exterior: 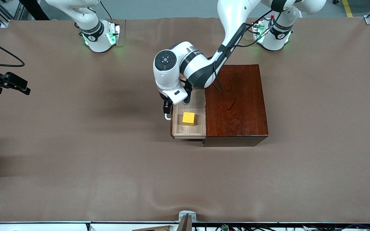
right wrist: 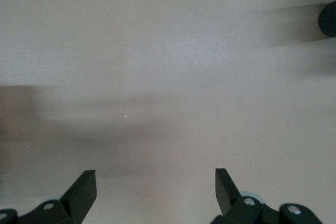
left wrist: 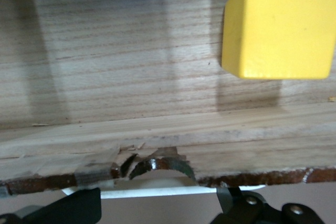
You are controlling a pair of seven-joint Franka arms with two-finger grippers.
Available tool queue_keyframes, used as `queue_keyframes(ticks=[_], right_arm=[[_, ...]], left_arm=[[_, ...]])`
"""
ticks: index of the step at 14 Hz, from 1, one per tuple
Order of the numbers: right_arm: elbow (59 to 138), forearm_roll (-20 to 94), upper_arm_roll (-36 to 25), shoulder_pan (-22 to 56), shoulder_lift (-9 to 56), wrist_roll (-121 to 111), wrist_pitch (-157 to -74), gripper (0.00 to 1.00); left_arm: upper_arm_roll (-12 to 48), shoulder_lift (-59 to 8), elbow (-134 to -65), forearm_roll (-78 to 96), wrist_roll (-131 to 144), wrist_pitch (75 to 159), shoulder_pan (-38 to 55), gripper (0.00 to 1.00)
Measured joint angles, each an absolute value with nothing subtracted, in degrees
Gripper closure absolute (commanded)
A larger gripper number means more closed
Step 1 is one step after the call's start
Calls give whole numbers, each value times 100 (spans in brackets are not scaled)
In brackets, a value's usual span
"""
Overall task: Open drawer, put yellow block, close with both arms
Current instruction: 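Push the drawer front with the left gripper into the wooden box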
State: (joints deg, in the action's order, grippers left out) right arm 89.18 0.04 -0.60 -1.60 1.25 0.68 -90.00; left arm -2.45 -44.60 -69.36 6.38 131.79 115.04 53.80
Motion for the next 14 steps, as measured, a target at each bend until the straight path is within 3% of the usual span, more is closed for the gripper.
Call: queue_keyframes(ticks=[14], right_arm=[[8918, 4, -58, -160, 125, 68, -9000, 0]], left_arm=[[-643, -4277, -6890, 598, 13177, 10496, 5338, 0]])
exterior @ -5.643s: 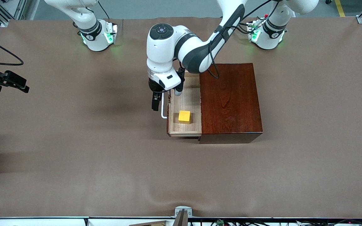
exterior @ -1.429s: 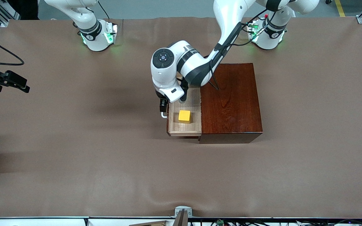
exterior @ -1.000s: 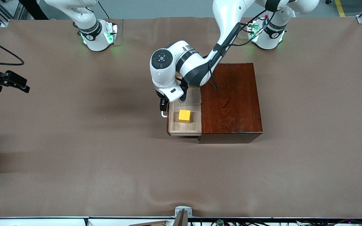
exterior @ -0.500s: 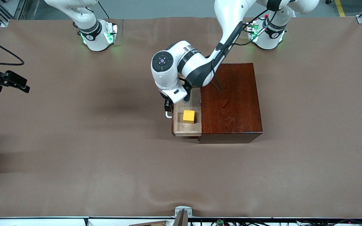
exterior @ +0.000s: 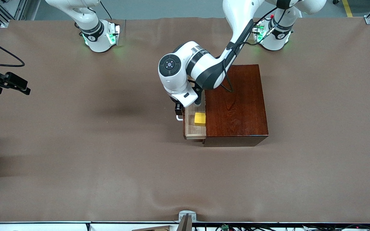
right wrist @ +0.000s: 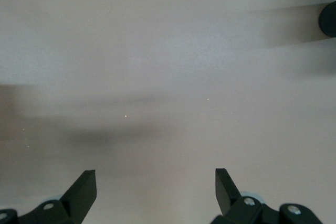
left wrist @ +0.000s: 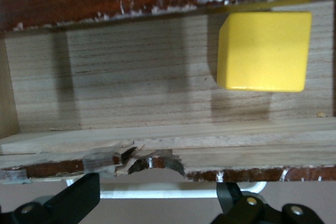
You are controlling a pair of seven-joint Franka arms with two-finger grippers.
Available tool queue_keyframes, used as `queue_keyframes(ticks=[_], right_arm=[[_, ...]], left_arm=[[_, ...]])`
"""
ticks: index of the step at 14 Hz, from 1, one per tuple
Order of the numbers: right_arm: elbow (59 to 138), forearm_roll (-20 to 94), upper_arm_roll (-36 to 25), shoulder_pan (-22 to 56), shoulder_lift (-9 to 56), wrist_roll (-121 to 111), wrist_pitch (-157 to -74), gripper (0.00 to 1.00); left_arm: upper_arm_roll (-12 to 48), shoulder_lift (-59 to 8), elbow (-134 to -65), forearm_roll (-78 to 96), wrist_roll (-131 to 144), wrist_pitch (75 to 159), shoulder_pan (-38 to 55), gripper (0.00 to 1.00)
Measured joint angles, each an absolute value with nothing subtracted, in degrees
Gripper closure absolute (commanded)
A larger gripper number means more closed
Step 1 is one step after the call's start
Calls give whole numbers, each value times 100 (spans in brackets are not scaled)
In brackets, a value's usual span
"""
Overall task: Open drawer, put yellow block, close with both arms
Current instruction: 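Push the drawer front with the left gripper into the wooden box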
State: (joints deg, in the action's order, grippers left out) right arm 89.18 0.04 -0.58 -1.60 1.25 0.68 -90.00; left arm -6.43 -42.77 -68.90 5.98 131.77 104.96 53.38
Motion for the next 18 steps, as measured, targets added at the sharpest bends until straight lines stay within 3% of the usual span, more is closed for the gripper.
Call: queue_keyframes(ticks=[18], right_arm=[[8956, 4, -56, -160, 126, 68, -8979, 0]], left_arm=[[-1057, -4270, -6851, 279, 13147, 9139, 5291, 0]])
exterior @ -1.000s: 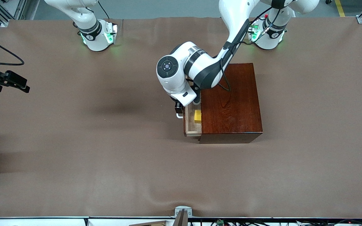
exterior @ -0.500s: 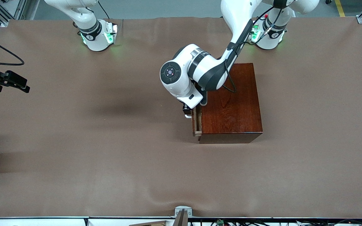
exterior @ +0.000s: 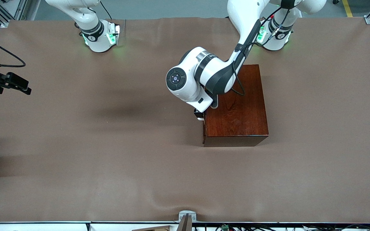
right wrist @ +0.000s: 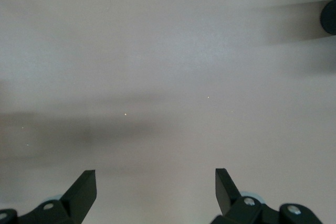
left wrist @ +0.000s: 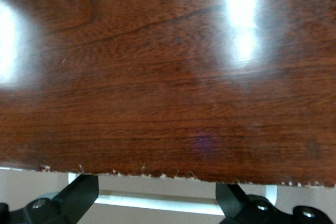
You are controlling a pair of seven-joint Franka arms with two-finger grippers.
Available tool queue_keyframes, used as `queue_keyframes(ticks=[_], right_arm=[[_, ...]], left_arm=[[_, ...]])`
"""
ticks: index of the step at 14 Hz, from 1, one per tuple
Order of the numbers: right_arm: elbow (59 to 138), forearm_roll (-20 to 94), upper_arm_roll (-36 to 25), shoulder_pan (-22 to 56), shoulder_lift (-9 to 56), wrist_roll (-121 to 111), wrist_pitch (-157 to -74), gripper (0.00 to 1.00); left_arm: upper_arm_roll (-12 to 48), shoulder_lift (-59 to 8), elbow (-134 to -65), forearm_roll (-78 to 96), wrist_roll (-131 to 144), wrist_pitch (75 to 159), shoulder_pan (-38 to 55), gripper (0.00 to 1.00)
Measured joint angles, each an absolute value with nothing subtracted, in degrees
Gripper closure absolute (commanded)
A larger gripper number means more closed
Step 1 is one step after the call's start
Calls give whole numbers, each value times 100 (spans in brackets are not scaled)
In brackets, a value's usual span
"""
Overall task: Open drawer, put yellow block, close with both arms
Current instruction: 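Push the drawer front with the left gripper into the wooden box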
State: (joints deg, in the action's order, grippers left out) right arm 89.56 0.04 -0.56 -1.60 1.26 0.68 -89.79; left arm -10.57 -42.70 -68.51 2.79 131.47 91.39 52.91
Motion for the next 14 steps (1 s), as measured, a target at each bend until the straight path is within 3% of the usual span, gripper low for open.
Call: queue_keyframes(ticks=[7, 10, 14], right_arm=[[8964, 4, -47, -159, 125, 68, -8928, 0], [8965, 4, -42, -159, 126, 68, -8925, 0], [8968, 4, -40, -159, 126, 68, -8908, 0]], left_arm=[[-1028, -4274, -6843, 212, 13224, 9191, 5338, 0], [-1013, -4266, -6840, 211, 13369, 9585, 5440, 0], [-1056, -3855, -6727, 206, 13483, 9757, 5443, 0]])
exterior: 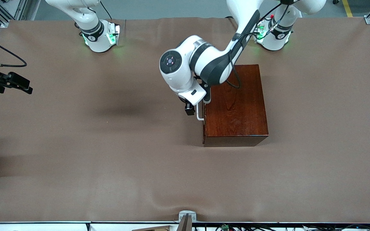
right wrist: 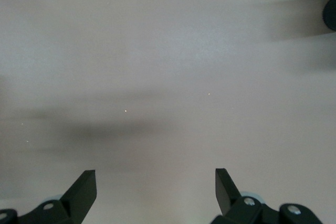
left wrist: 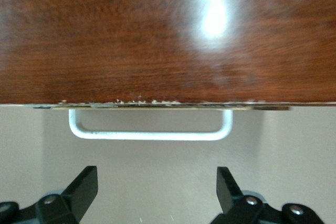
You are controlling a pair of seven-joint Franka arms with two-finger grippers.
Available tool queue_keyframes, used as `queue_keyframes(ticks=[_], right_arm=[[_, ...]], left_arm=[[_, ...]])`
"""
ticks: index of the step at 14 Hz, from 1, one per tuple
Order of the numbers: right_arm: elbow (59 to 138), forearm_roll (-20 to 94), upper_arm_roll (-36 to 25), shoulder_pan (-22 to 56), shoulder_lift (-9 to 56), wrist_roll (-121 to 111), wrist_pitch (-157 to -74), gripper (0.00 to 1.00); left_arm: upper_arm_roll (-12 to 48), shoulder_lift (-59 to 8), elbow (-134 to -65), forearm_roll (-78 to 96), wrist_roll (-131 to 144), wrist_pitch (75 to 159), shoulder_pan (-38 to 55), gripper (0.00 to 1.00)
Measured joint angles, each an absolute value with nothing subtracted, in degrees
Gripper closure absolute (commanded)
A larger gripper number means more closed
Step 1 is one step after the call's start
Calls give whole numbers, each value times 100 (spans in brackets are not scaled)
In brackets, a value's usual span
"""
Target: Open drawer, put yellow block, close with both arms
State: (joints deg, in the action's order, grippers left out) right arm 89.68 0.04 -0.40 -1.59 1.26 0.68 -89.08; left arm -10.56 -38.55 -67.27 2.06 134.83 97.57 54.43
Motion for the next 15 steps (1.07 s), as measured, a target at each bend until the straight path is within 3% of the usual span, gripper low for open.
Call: queue_keyframes(ticks=[4, 15], right_arm=[[8968, 4, -36, -159, 126, 68, -8896, 0], [8971, 10, -36, -159, 126, 70, -8893, 0]], left_arm=[[-1106, -3297, -6752, 240, 13056, 9716, 4925, 0], [-1108, -3008, -6850, 973, 8936, 9713, 3001, 0]])
